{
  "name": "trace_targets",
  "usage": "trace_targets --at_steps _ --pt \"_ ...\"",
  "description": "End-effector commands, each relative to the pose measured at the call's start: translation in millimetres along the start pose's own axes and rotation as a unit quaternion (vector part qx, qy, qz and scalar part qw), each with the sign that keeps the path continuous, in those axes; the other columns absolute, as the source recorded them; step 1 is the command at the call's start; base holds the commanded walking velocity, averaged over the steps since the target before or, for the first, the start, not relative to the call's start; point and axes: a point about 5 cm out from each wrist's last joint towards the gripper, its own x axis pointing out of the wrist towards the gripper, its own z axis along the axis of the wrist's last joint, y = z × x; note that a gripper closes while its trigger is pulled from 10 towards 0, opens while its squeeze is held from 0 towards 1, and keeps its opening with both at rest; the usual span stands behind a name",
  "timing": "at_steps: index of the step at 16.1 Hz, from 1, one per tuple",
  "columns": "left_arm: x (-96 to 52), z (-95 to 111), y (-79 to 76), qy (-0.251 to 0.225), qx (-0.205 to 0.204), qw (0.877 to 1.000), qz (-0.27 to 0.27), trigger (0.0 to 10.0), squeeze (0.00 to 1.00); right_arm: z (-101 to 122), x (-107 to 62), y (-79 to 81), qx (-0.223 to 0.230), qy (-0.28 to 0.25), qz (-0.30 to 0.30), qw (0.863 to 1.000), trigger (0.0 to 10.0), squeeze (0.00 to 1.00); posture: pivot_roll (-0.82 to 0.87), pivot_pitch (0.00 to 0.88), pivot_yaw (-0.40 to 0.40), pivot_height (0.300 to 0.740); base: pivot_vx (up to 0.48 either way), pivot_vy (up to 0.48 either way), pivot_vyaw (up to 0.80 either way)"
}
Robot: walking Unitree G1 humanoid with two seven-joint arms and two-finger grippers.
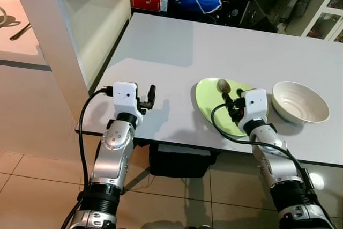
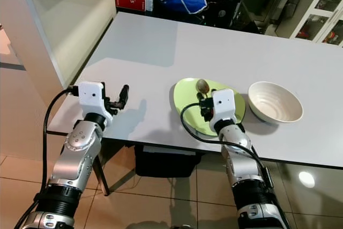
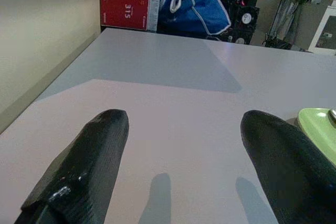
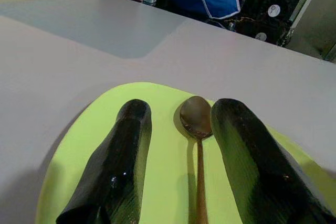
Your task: Setting the table
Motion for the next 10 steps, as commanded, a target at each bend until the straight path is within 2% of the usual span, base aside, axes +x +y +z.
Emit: trace_targets --at_steps 1,10 --pt "1.8 3.7 -8.3 -0.005 0.0 1.0 -0.008 10.0 0.0 2.2 -2.9 -9.4 -0.013 0.003 -0.007 1.0 10.0 0.0 0.02 0.0 -0.102 0.74 0.0 0.0 0.0" --pt "3.3 4.4 -7.3 -0.004 -0.004 1.0 -0.003 10.0 0.0 0.6 -3.5 -8.8 -0.018 0.012 -0.005 1.0 10.0 0.0 0.03 0.0 -0.106 0.74 0.0 0.0 0.0"
